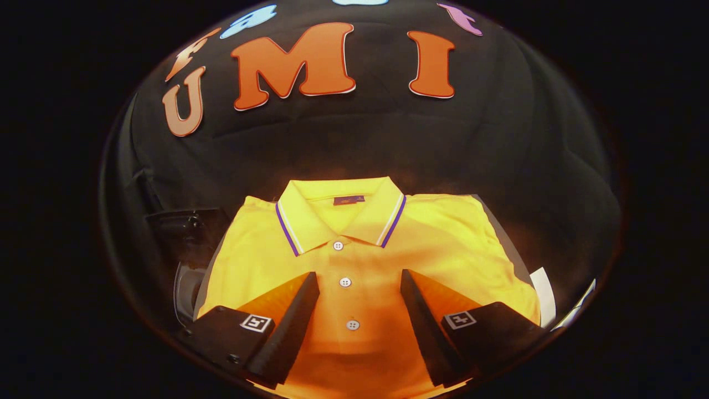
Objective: Put the clothes into the washing machine and then close the washing machine lid.
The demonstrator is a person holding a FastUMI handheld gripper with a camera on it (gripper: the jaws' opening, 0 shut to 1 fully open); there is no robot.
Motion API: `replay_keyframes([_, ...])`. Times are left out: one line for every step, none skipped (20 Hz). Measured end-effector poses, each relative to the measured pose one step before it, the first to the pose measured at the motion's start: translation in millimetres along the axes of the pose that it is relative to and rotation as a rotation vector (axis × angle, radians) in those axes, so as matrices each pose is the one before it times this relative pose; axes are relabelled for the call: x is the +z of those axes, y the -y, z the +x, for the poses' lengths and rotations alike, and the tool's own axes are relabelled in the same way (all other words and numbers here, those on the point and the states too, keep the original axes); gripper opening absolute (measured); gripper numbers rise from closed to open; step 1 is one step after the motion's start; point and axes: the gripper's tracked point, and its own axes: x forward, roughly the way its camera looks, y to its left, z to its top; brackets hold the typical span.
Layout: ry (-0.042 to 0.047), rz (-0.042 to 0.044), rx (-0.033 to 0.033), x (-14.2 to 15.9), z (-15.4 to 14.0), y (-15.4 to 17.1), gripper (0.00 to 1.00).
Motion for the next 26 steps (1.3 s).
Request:
replay_keyframes([-0.01259,-0.00393,0.00712,-1.67,1.92,-3.88,0.9])
replay_keyframes([-0.01262,-0.0103,0.00766,-0.63,-0.23,-3.55,0.84])
replay_keyframes([-0.01144,-0.00619,0.00888,-0.35,-0.64,-3.73,0.76])
replay_keyframes([-0.01333,-0.00402,0.00265,-0.2,0.08,-1.85,0.69])
replay_keyframes([-0.01321,0.00171,0.00655,0.33,-0.15,-4.22,0.61])
replay_keyframes([-0.00606,-0.00546,0.00603,0.41,2.77,-3.28,0.46])
replay_keyframes([-0.00278,-0.00278,-0.00473,0.39,1.06,0.06,0.33])
replay_keyframes([-0.00584,0.00333,0.00459,-0.45,-2.56,-0.31,0.3])
replay_keyframes([0.00834,0.02824,0.00406,3.05,0.62,-1.14,0.3])
replay_keyframes([0.00338,0.01197,0.00666,0.96,0.78,-0.78,0.14])
replay_keyframes([0.00732,0.00089,0.01228,0.35,-0.07,1.75,0.15])
replay_keyframes([0.01494,0.01727,0.01382,1.44,2.16,0.52,0.14])
replay_keyframes([0.01788,0.0241,0.01596,0.67,-2.51,-1.23,0.14])
replay_keyframes([0.01463,0.01722,0.01945,-0.13,-2.59,-0.06,0.14])
replay_keyframes([0.04063,0.017,0.01614,6.03,-3.22,-1.47,0.14])
replay_keyframes([0.02538,0.00424,0.01333,2.11,-3.58,-0.51,0.08])
replay_keyframes([0.02548,-0.00122,0.01489,4.76,-7.2,-2.19,0.08])
replay_keyframes([0.01378,-0.00014,0.01429,4.63,-8.6,-1.51,0.08])
replay_keyframes([0.02162,0.00726,0.01793,6.32,-7.39,-3.17,0.08])
replay_keyframes([0.01821,0.01242,0.02343,5.13,-7.13,-4.79,0.08])
replay_keyframes([0.01385,0.01151,0.02762,4.51,-8.48,-6.38,0.08])
replay_keyframes([0.01743,0.00937,0.02144,6.82,-7.28,-5.36,0.08])
replay_keyframes([0.01427,-0.0028,0.02395,5.78,-4.81,-6.31,0.08])
replay_keyframes([0.01761,-0.00628,0.01453,4.26,-5.87,-6.24,0.08])
replay_keyframes([0.01658,-0.00208,0.01601,2.21,-5.93,-9.6,0.08])
replay_keyframes([0.01366,-0.0012,0.01202,2.89,-6.41,-8.88,0.08])
